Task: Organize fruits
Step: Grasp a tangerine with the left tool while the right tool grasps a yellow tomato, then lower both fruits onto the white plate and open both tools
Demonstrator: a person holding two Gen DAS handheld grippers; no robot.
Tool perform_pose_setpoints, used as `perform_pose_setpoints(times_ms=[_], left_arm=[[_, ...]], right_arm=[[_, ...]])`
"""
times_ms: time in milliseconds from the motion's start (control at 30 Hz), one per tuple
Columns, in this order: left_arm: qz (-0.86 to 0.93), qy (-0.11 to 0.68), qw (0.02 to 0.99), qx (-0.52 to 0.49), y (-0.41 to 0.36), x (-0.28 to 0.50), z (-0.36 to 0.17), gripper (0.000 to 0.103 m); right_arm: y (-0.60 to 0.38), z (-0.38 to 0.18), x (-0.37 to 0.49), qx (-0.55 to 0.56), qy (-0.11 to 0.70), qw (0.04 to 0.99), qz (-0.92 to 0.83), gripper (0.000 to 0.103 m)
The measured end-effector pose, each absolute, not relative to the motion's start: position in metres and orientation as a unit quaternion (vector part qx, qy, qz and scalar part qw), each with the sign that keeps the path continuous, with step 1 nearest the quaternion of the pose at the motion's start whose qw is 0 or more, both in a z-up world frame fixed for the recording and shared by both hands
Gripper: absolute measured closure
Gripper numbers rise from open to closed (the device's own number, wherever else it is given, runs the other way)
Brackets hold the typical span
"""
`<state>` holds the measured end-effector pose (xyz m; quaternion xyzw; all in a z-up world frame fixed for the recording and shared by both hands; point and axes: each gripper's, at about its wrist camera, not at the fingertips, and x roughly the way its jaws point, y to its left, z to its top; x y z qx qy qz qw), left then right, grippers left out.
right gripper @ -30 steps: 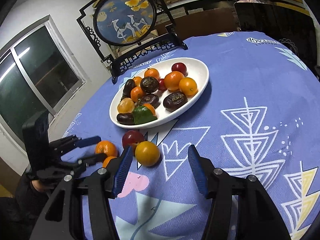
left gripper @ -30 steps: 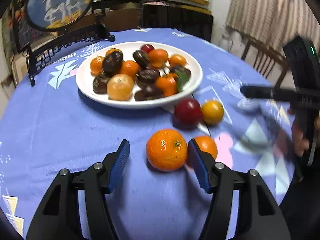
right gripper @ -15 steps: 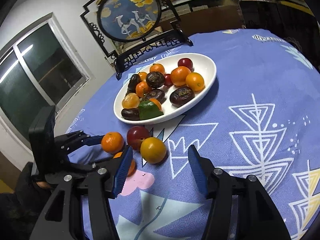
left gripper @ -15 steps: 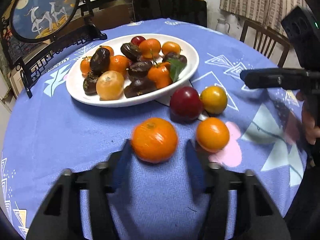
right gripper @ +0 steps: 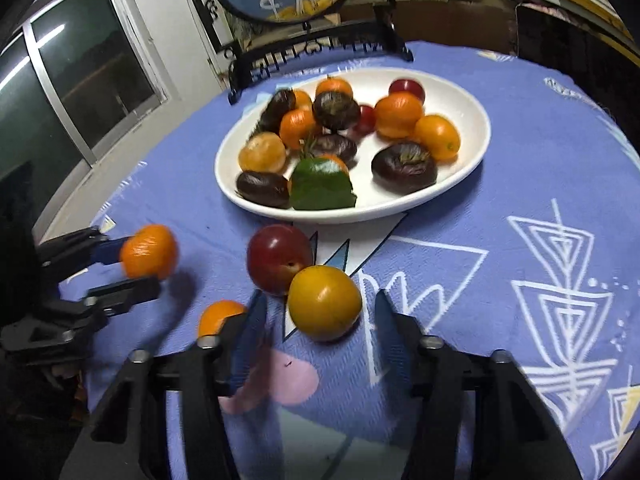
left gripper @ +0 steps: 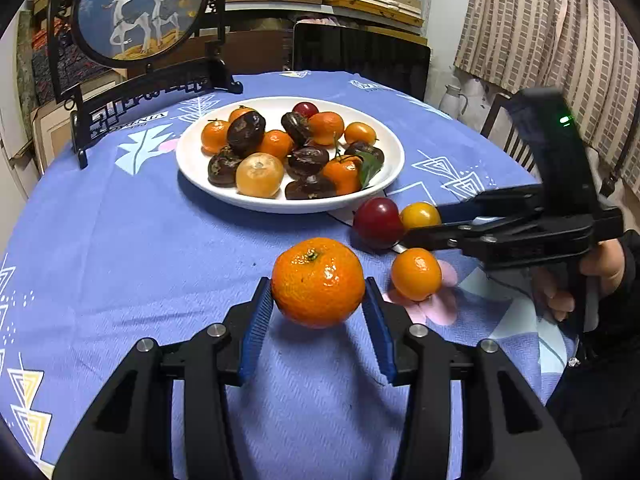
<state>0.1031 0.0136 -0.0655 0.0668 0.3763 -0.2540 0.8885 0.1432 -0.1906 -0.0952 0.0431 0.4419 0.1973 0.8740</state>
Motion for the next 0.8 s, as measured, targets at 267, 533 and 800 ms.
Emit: perform_pose_setpoints(times_ms=[267,533,800], left_arm=[[-0.249,0.36,0.898,0.04,0.025,0.103,-0.053,0.058],[-0.277,0.338,0.898,0.055,-0.014,0.14,-0.022,0.058],[-0.287,0.368,0.882,0.061,-0.06,0.213,-0.027,0.058]], right_arm=[[-0.221,-0.066,0.121,0.098,0.381,0.896,0.208,0.067],[-0.249,-0.024,0.159,0.109,0.361,0.904,0.201,0.067],[-0.243,-0.02,0.245,0.11,0.37,0.902,0.196,0.067]])
